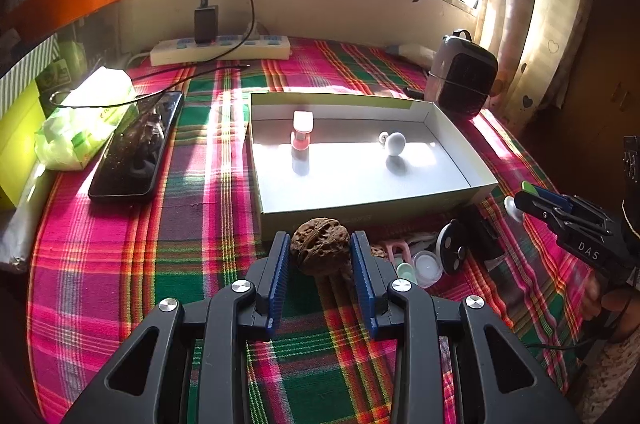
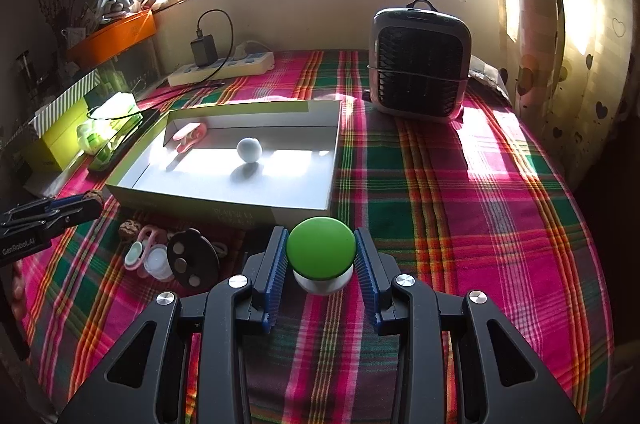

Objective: Organize objects
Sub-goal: 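Close the right gripper on the green-topped cup while the left gripper grasps the walnut, then carry the walnut into the white box while the right gripper carries the green-topped cup there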

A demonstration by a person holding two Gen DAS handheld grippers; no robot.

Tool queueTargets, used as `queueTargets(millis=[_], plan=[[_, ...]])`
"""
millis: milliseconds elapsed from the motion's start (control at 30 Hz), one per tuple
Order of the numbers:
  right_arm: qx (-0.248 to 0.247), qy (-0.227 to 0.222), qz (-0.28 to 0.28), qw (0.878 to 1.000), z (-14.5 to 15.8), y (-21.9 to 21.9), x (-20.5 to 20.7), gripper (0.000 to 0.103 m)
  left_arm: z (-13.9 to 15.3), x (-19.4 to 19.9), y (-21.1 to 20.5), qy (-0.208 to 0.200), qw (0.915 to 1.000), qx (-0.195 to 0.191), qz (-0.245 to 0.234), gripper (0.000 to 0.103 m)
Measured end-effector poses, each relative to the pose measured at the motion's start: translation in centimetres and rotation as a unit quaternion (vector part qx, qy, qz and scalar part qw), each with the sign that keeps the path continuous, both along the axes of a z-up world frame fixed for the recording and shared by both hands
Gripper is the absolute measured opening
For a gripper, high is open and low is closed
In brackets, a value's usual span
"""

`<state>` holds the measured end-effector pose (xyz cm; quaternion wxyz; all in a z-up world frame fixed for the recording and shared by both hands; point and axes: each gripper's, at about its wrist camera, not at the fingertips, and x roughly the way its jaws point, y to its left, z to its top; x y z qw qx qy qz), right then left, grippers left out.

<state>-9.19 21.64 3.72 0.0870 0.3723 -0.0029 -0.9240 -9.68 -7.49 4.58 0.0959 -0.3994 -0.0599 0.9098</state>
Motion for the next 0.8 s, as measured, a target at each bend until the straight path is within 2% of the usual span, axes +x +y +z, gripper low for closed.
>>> queueTargets(millis=[133,367,800], plan=[[-0.003,0.007,0.007,1.000,0.9,-0.3,-0.5,0.035,0.5,-0.9,0.2,-0.001,0.9999,0.007,-0.008,0.029],[-0.006,0.017,0.024,1.000,2.4,-1.0,-2.4,0.035,1.5,-2.8,1.3,0.014,0.9996,-0.008,-0.023,0.029],[-0.019,0.003,0.040,0.999,2.4,-2.2,-7.5,0.035,1.6,-7.5,2.9,0.014,0.9986,-0.025,-0.045,0.029]])
